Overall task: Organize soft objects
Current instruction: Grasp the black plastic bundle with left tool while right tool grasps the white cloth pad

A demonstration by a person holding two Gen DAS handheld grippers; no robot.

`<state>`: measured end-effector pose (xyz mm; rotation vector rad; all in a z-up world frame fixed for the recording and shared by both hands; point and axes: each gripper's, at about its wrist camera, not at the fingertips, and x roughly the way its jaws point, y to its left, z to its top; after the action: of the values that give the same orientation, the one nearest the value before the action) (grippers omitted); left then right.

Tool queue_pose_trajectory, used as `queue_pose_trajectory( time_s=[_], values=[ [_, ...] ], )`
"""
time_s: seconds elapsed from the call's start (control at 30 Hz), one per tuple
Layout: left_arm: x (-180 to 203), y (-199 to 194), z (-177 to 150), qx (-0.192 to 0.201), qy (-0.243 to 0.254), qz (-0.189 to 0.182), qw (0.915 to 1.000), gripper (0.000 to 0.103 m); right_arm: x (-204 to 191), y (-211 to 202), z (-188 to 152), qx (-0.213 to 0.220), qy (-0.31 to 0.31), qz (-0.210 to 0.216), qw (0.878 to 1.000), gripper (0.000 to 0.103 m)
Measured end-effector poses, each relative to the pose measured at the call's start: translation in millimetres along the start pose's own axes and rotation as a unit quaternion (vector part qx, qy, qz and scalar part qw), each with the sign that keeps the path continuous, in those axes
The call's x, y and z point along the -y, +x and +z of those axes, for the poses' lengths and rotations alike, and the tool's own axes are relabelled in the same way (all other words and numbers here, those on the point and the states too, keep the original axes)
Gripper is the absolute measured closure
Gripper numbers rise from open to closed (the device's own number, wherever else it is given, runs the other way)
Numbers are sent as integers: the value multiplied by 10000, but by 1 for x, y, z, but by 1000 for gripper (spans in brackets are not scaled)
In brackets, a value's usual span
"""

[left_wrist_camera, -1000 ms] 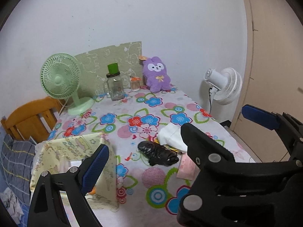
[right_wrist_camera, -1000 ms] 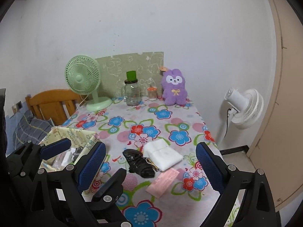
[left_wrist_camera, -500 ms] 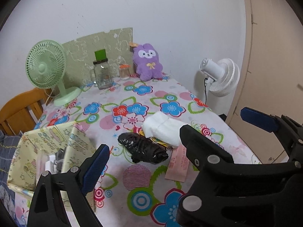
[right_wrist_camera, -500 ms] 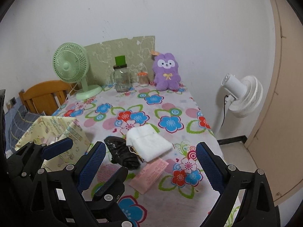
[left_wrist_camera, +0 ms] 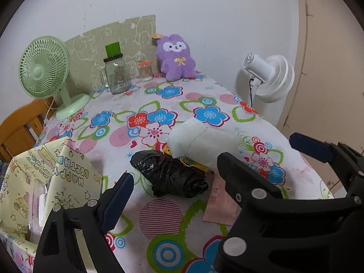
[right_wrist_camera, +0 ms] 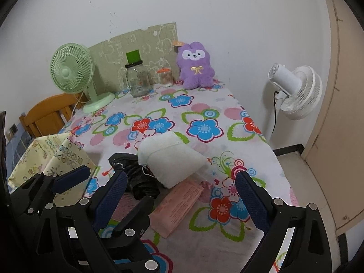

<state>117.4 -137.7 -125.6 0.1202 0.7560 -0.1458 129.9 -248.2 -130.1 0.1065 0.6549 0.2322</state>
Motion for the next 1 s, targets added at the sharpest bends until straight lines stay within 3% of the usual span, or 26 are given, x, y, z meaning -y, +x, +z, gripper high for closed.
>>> queue_pose_trajectory(
  time_s=[0.43,1.0],
  values=[
    [-15,35,12,-241,-231,276,9991,11,3,40,16,-226,-170,66,9996,6],
    [-36,74,13,-752,-681,253,9945,11,-7,94,28,-616,-458,347,9964,6]
  ],
)
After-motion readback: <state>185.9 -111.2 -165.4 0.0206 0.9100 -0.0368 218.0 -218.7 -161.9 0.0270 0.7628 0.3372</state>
